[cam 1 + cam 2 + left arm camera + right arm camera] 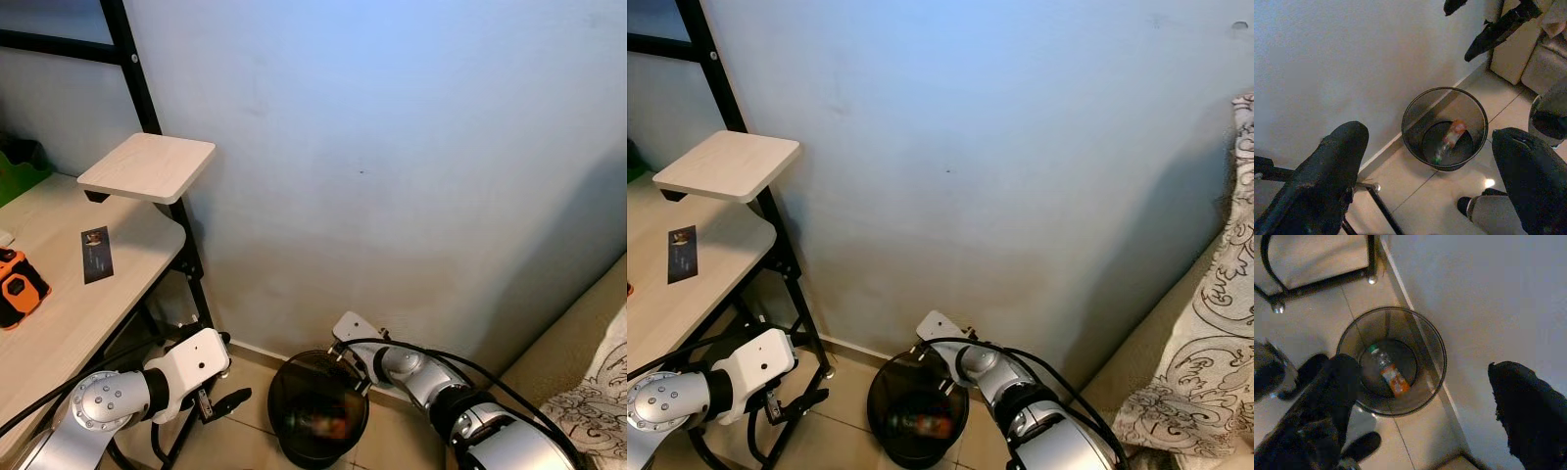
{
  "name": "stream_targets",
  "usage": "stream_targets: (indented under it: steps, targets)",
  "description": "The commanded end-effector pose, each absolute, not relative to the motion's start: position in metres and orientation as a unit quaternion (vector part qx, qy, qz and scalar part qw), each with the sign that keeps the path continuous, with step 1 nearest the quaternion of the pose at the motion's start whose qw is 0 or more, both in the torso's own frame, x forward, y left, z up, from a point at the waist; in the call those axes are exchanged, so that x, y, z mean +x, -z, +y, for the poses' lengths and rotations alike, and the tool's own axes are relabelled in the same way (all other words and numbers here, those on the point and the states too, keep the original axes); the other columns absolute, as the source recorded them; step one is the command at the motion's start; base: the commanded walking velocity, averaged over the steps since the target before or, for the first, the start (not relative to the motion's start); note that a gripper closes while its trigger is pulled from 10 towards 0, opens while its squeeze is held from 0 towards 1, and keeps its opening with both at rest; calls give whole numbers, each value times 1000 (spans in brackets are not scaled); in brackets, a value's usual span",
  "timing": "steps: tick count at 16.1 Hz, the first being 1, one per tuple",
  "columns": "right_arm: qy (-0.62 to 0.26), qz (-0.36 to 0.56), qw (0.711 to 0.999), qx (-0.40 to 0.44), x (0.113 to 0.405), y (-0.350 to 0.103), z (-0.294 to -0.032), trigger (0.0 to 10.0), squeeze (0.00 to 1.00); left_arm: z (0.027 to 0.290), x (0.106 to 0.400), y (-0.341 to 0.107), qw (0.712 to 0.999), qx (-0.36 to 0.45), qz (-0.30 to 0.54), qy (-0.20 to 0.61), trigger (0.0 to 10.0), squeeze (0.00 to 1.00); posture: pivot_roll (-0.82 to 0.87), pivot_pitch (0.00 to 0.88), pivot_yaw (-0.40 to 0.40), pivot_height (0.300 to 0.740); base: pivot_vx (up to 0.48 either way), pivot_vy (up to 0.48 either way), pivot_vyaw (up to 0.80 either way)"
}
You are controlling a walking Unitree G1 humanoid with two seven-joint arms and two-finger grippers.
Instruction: Clean up the room
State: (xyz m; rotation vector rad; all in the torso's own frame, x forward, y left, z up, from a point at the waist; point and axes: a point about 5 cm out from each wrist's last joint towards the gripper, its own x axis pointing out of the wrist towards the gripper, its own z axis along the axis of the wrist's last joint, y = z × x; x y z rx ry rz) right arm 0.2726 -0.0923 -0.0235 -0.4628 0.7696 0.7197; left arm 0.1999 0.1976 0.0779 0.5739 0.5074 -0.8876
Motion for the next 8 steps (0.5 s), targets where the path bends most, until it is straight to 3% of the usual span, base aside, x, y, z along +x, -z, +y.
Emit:
stream_targets:
  steps: [1,4,5,8]
  targets:
    - [-333,356,850,-199,274,22,-96,10000,1000,197,202,-81,835,276,235,415,10000,0,131,0,4,740,0,0,0]
    - [-272,292,909,-122,284,7,-119,10000,1000,192,211,-88,884,234,200,353,10000,0,114,0,14,740,0,0,0]
    - [-215,220,950,-62,283,-15,-137,10000,1000,186,218,-94,918,196,165,302,10000,0,97,0,27,740,0,0,-681]
    - [-172,174,969,-19,275,-32,-148,10000,1000,181,221,-98,934,180,145,273,10000,0,88,0,35,740,0,0,-700]
